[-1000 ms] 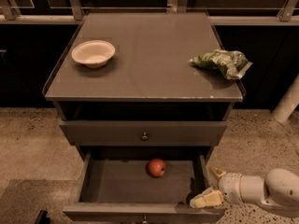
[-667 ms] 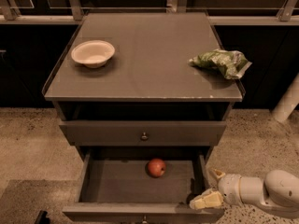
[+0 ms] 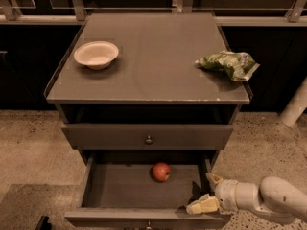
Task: Pick apple from middle drawer and place on counter
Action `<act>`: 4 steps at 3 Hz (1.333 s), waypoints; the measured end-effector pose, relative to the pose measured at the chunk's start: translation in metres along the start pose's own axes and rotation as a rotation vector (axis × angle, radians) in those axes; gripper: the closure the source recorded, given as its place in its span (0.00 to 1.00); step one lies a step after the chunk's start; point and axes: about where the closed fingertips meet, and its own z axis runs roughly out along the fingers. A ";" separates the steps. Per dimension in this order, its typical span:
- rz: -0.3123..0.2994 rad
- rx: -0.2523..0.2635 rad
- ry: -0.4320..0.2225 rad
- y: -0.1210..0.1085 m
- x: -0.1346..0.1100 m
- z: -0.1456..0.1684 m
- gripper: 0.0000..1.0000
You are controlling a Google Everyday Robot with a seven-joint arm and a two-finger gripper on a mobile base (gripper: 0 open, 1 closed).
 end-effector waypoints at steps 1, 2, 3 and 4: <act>-0.033 -0.030 -0.029 0.001 -0.006 0.037 0.00; -0.073 -0.062 -0.046 0.005 -0.013 0.071 0.00; -0.074 -0.066 -0.047 0.006 -0.012 0.075 0.00; -0.060 -0.063 -0.047 0.005 -0.007 0.074 0.00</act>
Offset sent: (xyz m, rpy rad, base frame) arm 0.0468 0.0961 -0.0427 0.0589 -0.1061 0.1235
